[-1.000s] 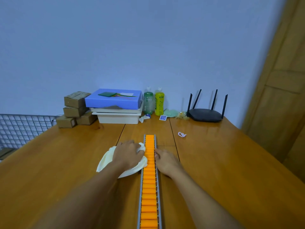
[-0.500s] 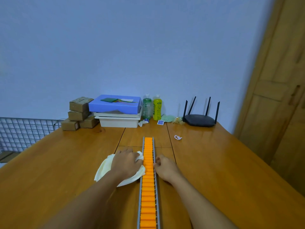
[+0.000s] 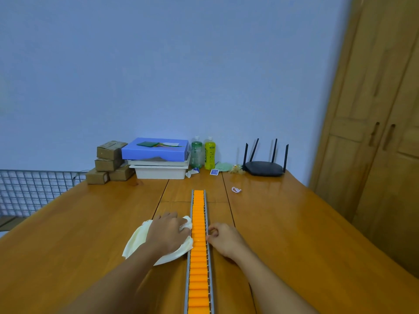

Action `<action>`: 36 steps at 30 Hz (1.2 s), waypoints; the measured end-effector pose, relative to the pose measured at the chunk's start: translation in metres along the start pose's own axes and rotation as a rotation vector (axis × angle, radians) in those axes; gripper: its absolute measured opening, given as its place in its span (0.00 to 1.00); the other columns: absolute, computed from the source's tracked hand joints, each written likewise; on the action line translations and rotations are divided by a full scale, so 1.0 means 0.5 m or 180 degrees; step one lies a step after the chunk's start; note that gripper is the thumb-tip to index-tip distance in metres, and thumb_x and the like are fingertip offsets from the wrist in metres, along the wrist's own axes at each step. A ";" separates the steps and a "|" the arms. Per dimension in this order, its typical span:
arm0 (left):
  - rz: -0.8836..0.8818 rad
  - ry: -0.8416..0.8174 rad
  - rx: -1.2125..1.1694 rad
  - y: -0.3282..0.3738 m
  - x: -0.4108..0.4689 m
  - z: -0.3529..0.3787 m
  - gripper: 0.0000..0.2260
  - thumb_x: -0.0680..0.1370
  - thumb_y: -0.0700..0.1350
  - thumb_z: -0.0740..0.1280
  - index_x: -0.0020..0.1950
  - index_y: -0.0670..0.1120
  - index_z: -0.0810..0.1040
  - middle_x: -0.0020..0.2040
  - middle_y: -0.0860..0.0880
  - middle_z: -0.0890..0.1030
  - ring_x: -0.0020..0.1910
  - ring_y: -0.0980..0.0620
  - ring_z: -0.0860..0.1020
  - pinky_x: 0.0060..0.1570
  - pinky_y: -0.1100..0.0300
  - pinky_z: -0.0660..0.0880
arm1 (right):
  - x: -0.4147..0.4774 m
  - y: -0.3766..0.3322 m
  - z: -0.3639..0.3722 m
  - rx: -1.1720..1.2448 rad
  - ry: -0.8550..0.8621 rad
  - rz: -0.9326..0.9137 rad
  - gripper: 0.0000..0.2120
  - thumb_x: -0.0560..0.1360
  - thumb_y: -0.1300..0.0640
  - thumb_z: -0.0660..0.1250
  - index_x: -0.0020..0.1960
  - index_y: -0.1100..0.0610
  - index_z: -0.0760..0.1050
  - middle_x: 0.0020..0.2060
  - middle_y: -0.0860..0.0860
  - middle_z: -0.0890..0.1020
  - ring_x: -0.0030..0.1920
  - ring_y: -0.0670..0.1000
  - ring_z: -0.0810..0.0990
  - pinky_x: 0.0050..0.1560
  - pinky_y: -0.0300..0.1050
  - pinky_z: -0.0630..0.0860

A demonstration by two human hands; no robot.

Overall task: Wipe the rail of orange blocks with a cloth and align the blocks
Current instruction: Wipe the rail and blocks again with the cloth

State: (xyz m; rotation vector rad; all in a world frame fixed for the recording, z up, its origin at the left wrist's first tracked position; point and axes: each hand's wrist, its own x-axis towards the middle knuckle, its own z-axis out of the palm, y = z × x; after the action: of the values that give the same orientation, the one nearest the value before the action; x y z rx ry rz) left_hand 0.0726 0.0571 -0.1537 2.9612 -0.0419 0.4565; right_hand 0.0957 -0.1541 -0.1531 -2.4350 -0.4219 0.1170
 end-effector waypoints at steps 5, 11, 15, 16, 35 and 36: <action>0.0034 0.0009 -0.0007 0.009 -0.041 -0.011 0.21 0.81 0.59 0.58 0.72 0.56 0.76 0.58 0.53 0.79 0.58 0.53 0.74 0.58 0.58 0.66 | -0.041 -0.004 0.005 0.0007 -0.0044 0.0021 0.15 0.81 0.48 0.64 0.67 0.47 0.76 0.49 0.44 0.82 0.46 0.46 0.81 0.52 0.49 0.81; 0.0117 0.0012 -0.0019 0.017 -0.096 -0.028 0.21 0.82 0.59 0.58 0.72 0.56 0.76 0.59 0.53 0.79 0.59 0.53 0.74 0.60 0.57 0.66 | -0.090 -0.016 0.007 -0.0050 -0.0023 0.0045 0.15 0.81 0.48 0.63 0.66 0.46 0.76 0.44 0.45 0.82 0.42 0.47 0.82 0.48 0.48 0.81; 0.0168 0.0046 -0.0081 0.022 -0.133 -0.039 0.21 0.81 0.58 0.59 0.71 0.55 0.77 0.58 0.52 0.79 0.58 0.52 0.74 0.61 0.56 0.67 | -0.117 -0.025 0.009 -0.0193 0.0014 0.0010 0.15 0.80 0.48 0.63 0.65 0.46 0.76 0.46 0.46 0.83 0.43 0.48 0.82 0.49 0.52 0.82; 0.0175 0.0045 -0.0083 0.023 -0.142 -0.042 0.21 0.81 0.58 0.59 0.71 0.55 0.77 0.59 0.52 0.80 0.58 0.52 0.74 0.62 0.56 0.67 | -0.125 -0.028 0.009 -0.0231 0.0029 0.0003 0.14 0.80 0.48 0.63 0.65 0.46 0.77 0.47 0.46 0.83 0.44 0.48 0.82 0.50 0.52 0.82; 0.0250 -0.0036 0.0124 0.073 -0.313 -0.102 0.22 0.81 0.59 0.58 0.71 0.53 0.77 0.64 0.51 0.79 0.63 0.50 0.73 0.64 0.53 0.66 | -0.285 -0.050 0.035 -0.0254 0.0200 -0.0033 0.11 0.81 0.51 0.62 0.61 0.49 0.80 0.49 0.47 0.82 0.46 0.47 0.80 0.49 0.47 0.80; 0.0257 -0.0051 0.0134 0.074 -0.321 -0.106 0.22 0.81 0.59 0.58 0.71 0.53 0.77 0.65 0.51 0.78 0.64 0.50 0.73 0.65 0.53 0.66 | -0.293 -0.051 0.037 -0.0255 0.0192 -0.0018 0.12 0.81 0.51 0.62 0.61 0.49 0.80 0.49 0.47 0.83 0.46 0.47 0.80 0.50 0.48 0.80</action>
State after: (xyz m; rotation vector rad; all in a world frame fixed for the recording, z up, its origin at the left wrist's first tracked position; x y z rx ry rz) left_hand -0.0978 0.0292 -0.1468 3.0134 -0.1558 0.4493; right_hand -0.0529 -0.1726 -0.1548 -2.5088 -0.4136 0.0244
